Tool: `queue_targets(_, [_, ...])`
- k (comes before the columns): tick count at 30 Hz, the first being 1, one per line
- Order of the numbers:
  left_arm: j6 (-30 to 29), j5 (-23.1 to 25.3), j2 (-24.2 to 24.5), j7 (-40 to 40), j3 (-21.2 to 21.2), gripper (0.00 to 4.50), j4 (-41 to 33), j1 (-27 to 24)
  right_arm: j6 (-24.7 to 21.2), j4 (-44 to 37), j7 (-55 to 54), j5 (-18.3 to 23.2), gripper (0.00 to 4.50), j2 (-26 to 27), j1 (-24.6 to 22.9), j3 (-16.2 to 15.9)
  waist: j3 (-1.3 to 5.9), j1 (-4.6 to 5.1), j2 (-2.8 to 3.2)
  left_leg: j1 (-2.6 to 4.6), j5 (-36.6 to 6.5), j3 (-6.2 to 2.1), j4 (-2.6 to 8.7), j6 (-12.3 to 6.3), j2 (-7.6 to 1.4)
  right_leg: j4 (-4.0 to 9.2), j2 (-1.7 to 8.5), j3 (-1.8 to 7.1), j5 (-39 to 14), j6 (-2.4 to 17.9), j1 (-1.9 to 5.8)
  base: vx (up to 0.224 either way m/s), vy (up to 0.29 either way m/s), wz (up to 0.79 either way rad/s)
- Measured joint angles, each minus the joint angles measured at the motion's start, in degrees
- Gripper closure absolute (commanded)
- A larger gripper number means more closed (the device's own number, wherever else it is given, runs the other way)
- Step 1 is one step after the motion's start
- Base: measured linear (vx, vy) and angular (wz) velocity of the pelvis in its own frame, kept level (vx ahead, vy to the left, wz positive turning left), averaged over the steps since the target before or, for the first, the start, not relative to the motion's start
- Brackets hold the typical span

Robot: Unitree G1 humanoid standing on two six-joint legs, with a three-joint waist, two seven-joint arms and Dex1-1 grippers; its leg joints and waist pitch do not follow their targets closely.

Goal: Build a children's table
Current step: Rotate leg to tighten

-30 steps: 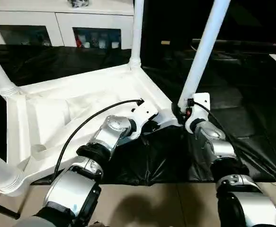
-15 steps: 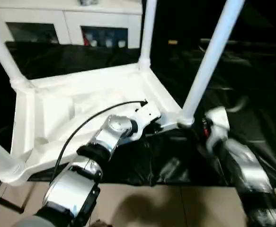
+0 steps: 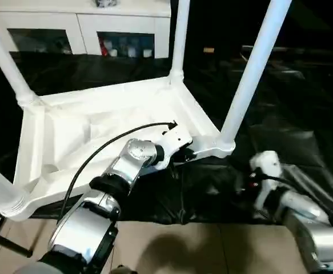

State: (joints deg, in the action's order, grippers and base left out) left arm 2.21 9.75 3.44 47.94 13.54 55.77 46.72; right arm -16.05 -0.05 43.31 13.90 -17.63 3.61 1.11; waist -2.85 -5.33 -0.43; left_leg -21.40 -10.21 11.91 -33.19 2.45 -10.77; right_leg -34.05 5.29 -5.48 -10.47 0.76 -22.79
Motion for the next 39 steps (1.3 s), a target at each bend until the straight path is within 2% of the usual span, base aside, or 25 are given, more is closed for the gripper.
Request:
queue_targets(6, [0.1, -0.6, 1.9, 3.6, 0.0, 4.50, -2.2, -1.3, -1.4, -1.4, -2.8, 0.0, 0.07, 1.0, 0.8, -0.5, -0.02, -0.11, 0.03, -0.02, 0.0, 0.00, 0.03, 0.00, -0.02, -0.03, -0.01, -0.01, 0.0, 0.0, -0.07, 0.000, 0.000, 0.00])
queue_targets(15, [0.7, -1.1, 4.0, 7.1, 0.4, 4.50, -3.2, -2.0, -3.4, -2.2, -1.3, 0.3, 0.07, -3.4, 0.8, 1.0, -0.03, -0.09, 0.03, -0.01, 0.0, 0.00, -0.02, 0.00, -0.01, -0.07, 0.00, 0.01, 0.0, 0.0, -0.05, 0.000, 0.000, 0.00])
queue_targets(27, [0.7, -1.1, 4.9, 8.9, 1.1, 4.50, -4.6, -2.3, -3.9, -2.1, -1.3, 1.5, 0.07, -3.7, 1.6, 0.5, -0.14, -0.44, -0.20, -0.03, 0.0, 0.00, -0.09, -0.01, -0.01, -0.11, 0.00, 0.02, 0.0, 0.0, -0.05, 0.000, 0.000, 0.00])
queue_targets(29, [0.7, -1.1, 5.4, 9.9, 1.1, 4.50, -5.3, -2.7, -3.9, -2.1, -1.3, 1.5, 0.07, -4.8, 1.6, 1.1, -0.14, -0.48, -0.20, -0.03, 0.0, 0.00, -0.10, -0.01, -0.02, -0.12, 0.00, 0.01, 0.0, 0.0, -0.05, 0.000, 0.000, 0.00])
queue_targets(32, [0.8, -1.5, 6.7, 12.8, 1.3, 4.50, -7.0, -3.7, -3.8, -2.1, -1.5, 1.5, 0.07, -7.1, 1.7, 3.7, -0.15, -0.54, -0.21, -0.03, 0.0, 0.00, -0.11, -0.01, -0.02, -0.13, 0.00, 0.01, 0.0, 0.0, -0.05, 0.000, 0.000, 0.00])
queue_targets(39, [0.9, -2.1, 7.3, 14.2, 1.5, 4.50, -7.1, -3.8, -3.6, 1.3, -1.7, 1.1, 0.07, -7.9, 5.3, 3.8, -0.16, -0.48, -0.23, -0.06, 0.0, 0.00, -0.38, -0.01, -0.05, -0.33, 0.01, 0.02, 0.0, 0.0, -0.06, 0.000, 0.000, 0.00])
